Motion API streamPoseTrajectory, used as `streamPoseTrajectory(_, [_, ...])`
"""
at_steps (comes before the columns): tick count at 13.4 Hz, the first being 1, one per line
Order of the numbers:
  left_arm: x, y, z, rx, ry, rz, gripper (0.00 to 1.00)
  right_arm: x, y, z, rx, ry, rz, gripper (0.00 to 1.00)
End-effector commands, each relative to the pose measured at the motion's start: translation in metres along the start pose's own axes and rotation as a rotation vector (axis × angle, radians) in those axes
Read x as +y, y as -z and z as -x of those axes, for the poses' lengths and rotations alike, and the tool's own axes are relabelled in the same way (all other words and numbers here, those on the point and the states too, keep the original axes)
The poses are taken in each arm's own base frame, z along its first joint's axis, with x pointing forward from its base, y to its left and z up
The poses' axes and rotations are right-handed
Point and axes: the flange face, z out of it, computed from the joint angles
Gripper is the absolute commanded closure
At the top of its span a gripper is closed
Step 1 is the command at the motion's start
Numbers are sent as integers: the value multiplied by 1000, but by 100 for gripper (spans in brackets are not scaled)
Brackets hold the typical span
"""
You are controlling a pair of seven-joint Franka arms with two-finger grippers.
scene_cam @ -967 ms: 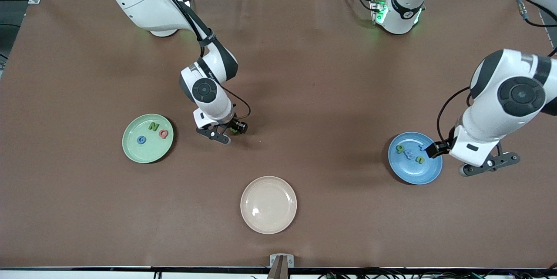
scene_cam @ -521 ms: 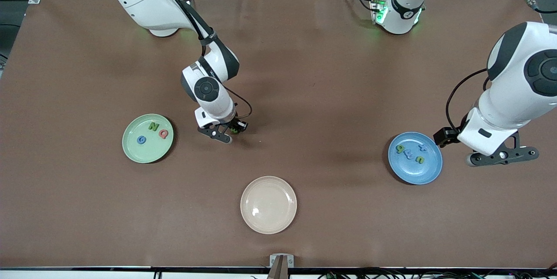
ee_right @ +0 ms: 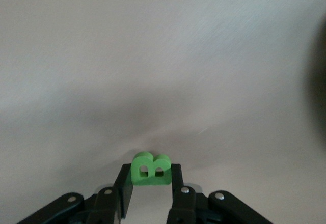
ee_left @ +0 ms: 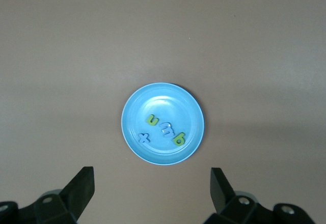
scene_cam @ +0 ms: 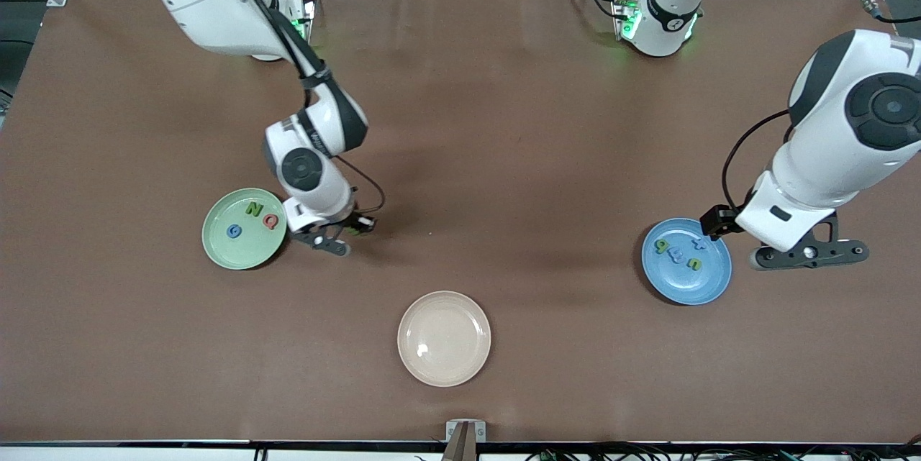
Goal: Sort upper and lower case letters into plates
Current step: 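Drop the B on the green plate while the left gripper withdraws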
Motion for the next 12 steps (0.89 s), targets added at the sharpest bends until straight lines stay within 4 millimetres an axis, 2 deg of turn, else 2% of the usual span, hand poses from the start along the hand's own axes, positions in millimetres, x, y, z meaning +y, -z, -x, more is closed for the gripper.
streamPoseTrajectory(1, [6,38,10,19,0,-28,0,80,27,-44,-16,105,16,99])
streamPoseTrajectory(4, [-30,87,30,28,-19,10,0,162,22,-87,-19,195,3,99])
streamPoseTrajectory(6, [-49,107,46,-8,-42,30,0,193,18,-99,-15,213,-6,98])
streamPoseTrajectory(8, [-68,123,61,-34,-69,43,0,206,3,-102,-18,215,-12,97])
streamPoseTrajectory(10, [-86,133,77,-66,-85,71,0,203,-14,-100,-29,214,-18,96])
streamPoseTrajectory(12, [-119,132,90,-79,-87,160,0,198,-26,-97,-35,219,-22,95])
